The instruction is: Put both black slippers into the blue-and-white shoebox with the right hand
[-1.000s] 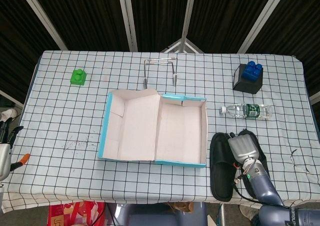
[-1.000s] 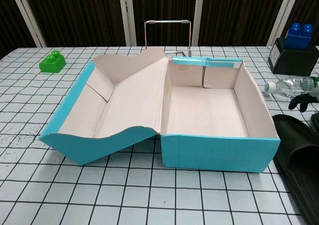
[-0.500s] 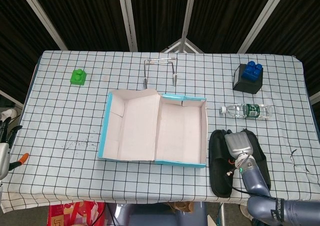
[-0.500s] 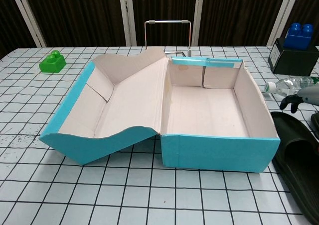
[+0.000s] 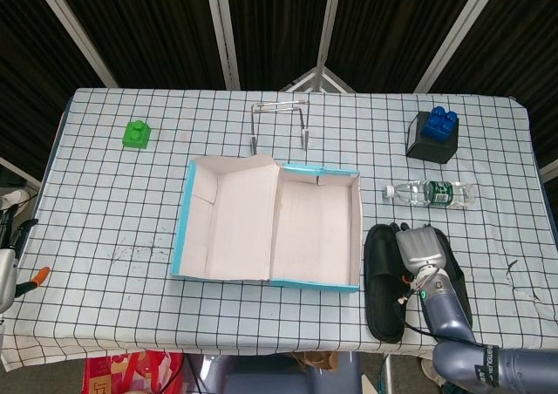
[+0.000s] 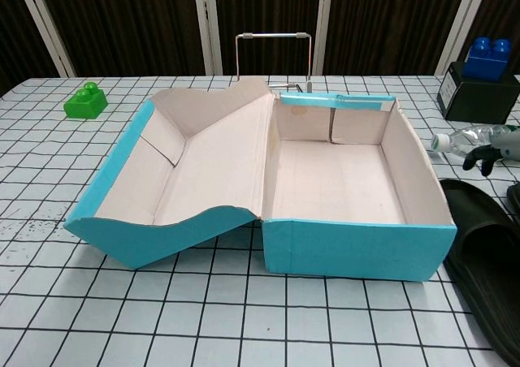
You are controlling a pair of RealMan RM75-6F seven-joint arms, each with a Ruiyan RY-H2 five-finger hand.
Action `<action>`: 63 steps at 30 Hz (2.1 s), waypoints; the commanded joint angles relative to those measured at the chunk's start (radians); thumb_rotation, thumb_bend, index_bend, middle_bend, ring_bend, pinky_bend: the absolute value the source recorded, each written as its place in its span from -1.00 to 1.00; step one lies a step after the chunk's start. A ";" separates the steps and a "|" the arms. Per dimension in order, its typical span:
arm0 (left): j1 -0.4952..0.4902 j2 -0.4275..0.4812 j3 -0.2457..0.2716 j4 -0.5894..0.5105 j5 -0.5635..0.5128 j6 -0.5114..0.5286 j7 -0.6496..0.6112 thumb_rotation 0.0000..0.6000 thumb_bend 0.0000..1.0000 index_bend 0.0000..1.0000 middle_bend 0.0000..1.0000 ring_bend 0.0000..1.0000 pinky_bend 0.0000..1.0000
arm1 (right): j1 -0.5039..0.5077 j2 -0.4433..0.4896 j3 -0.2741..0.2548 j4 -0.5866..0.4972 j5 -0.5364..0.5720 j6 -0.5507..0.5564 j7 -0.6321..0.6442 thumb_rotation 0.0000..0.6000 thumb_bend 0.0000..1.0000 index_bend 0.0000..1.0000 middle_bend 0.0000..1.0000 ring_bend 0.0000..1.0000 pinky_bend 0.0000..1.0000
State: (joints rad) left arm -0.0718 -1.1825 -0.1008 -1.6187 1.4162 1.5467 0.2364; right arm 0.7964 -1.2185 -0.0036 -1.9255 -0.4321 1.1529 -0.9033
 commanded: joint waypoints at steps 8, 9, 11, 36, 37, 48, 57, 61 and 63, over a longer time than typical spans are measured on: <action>0.002 -0.005 -0.010 0.008 -0.018 0.007 0.015 1.00 -0.49 -0.59 -1.00 -1.00 -0.77 | 0.035 0.134 0.043 -0.188 0.043 0.047 -0.003 1.00 -0.87 -0.73 -0.62 1.00 1.00; 0.000 -0.010 -0.012 0.013 -0.019 0.007 0.018 1.00 -0.49 -0.59 -1.00 -1.00 -0.77 | 0.042 0.148 0.058 -0.206 0.065 0.046 0.007 1.00 -0.87 -0.75 -0.63 1.00 1.00; -0.005 -0.022 -0.016 0.032 -0.006 0.016 0.013 1.00 -0.49 -0.59 -1.00 -1.00 -0.77 | 0.057 0.170 0.080 -0.234 0.118 0.036 0.018 1.00 -0.87 -0.75 -0.64 1.00 1.00; -0.014 -0.077 -0.041 0.155 0.040 0.070 -0.122 1.00 -0.50 -0.63 -1.00 -1.00 -0.77 | 0.115 -0.011 0.026 -0.069 0.245 0.040 0.036 1.00 -0.87 -0.87 -0.74 1.00 1.00; -0.014 -0.076 -0.041 0.154 0.039 0.070 -0.122 1.00 -0.50 -0.63 -1.00 -1.00 -0.77 | 0.114 -0.018 0.023 -0.062 0.236 0.043 0.036 1.00 -0.87 -0.87 -0.74 1.00 1.00; -0.014 -0.070 -0.040 0.144 0.025 0.058 -0.103 1.00 -0.50 -0.63 -1.00 -1.00 -0.77 | 0.112 -0.067 0.014 0.013 0.225 0.013 0.030 1.00 -0.87 -0.87 -0.74 1.00 1.00; -0.014 -0.070 -0.038 0.138 0.022 0.054 -0.088 1.00 -0.50 -0.63 -1.00 -1.00 -0.77 | 0.112 -0.081 0.010 0.054 0.207 -0.030 0.035 1.00 -0.87 -0.41 -0.48 1.00 1.00; -0.014 -0.068 -0.036 0.135 0.019 0.050 -0.085 1.00 -0.50 -0.63 -1.00 -1.00 -0.77 | 0.116 -0.083 0.007 0.058 0.219 -0.047 0.030 1.00 -0.72 -0.23 -0.32 1.00 1.00; -0.013 -0.066 -0.037 0.133 0.018 0.050 -0.085 1.00 -0.50 -0.63 -1.00 -1.00 -0.77 | 0.116 -0.085 0.009 0.064 0.217 -0.058 0.038 1.00 -0.53 -0.12 -0.26 1.00 1.00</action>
State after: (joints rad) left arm -0.0855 -1.2489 -0.1373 -1.4854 1.4348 1.5965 0.1512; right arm 0.9121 -1.3021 0.0044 -1.8655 -0.2140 1.0987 -0.8690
